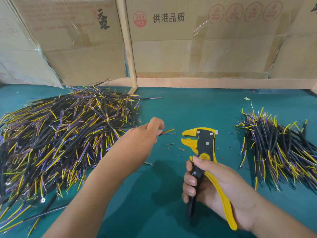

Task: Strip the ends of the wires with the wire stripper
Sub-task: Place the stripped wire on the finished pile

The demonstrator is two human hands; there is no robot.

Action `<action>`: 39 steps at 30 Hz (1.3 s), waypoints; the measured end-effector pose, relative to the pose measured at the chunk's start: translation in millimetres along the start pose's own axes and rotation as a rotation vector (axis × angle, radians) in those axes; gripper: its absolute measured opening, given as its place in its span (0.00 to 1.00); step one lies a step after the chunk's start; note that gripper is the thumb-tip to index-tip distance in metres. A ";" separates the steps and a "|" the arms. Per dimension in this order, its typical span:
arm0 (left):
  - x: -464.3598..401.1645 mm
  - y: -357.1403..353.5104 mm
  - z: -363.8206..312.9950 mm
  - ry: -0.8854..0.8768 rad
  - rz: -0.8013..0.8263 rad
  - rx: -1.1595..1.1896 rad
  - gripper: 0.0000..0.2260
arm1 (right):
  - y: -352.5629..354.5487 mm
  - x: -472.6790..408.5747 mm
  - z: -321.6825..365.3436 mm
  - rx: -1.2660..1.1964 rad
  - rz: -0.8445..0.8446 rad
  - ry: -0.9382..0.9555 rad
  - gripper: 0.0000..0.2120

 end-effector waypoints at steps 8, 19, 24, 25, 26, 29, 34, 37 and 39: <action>-0.7 -0.4 1.2 0.005 0.002 0.000 0.04 | 0.8 -0.6 0.1 0.004 -0.006 0.000 0.16; 0.1 7.0 8.2 0.167 -0.044 0.010 0.05 | -1.9 0.7 -0.6 0.000 -0.018 -0.006 0.17; 0.5 6.7 8.4 0.174 -0.029 0.010 0.04 | -2.6 2.2 -0.9 0.008 -0.021 -0.010 0.16; 0.5 6.4 9.2 0.177 -0.030 0.015 0.03 | -2.3 2.4 -1.2 0.009 -0.026 -0.010 0.17; 0.6 6.1 9.8 0.178 -0.033 0.018 0.03 | -2.1 2.3 -1.2 0.009 -0.028 -0.009 0.17; 1.1 8.0 10.2 0.184 -0.079 0.024 0.03 | -2.6 2.3 -1.0 0.009 -0.025 -0.007 0.16; 0.9 19.9 8.6 0.107 -0.293 0.069 0.11 | -5.5 3.0 -1.8 0.018 -0.041 -0.016 0.18; 7.5 31.9 6.6 0.071 -0.527 0.206 0.09 | -5.9 5.2 -0.4 0.010 -0.045 -0.012 0.18; 13.4 35.5 13.1 0.110 -0.661 0.392 0.07 | -7.7 5.8 -0.6 0.010 -0.035 -0.015 0.17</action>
Point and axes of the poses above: each hand's wrist, its own x-axis away from the middle knuckle, its own y-axis out of the back of the hand, z = x × y, the point moved 7 cm from there along -x, towards the middle knuckle, and after that the axes turned 10 degrees about -y, right-handed, at the moved point
